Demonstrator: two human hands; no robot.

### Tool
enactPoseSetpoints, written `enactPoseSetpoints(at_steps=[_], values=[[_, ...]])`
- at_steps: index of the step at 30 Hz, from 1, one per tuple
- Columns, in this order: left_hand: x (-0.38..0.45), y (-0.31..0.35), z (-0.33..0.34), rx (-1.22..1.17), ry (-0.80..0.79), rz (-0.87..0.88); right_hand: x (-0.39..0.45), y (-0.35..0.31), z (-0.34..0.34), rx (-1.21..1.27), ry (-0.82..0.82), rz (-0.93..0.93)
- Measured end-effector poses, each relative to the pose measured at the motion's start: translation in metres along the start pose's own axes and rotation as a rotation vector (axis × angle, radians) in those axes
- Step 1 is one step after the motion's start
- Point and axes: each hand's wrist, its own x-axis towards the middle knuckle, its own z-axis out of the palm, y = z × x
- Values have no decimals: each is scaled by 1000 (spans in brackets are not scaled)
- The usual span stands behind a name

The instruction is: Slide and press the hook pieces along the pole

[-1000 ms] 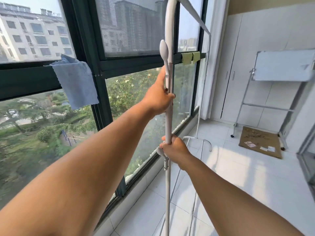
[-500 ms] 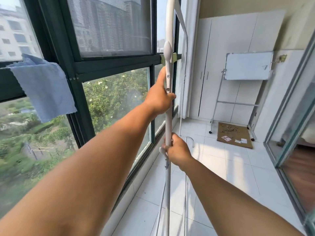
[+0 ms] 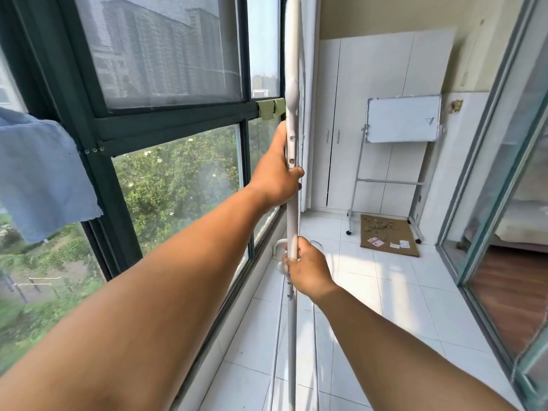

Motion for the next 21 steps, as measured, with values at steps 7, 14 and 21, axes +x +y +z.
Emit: enactPoseSetpoints(at_steps=[7,14,21], values=[[45,-18,16,-30,3,-22,47,6,-9,-13,45,-14],[94,-31,40,20,24,5,103,18,-28,13,34,-24],[147,-46,67,59,50,-4,169,34,-48,32,17,-16]])
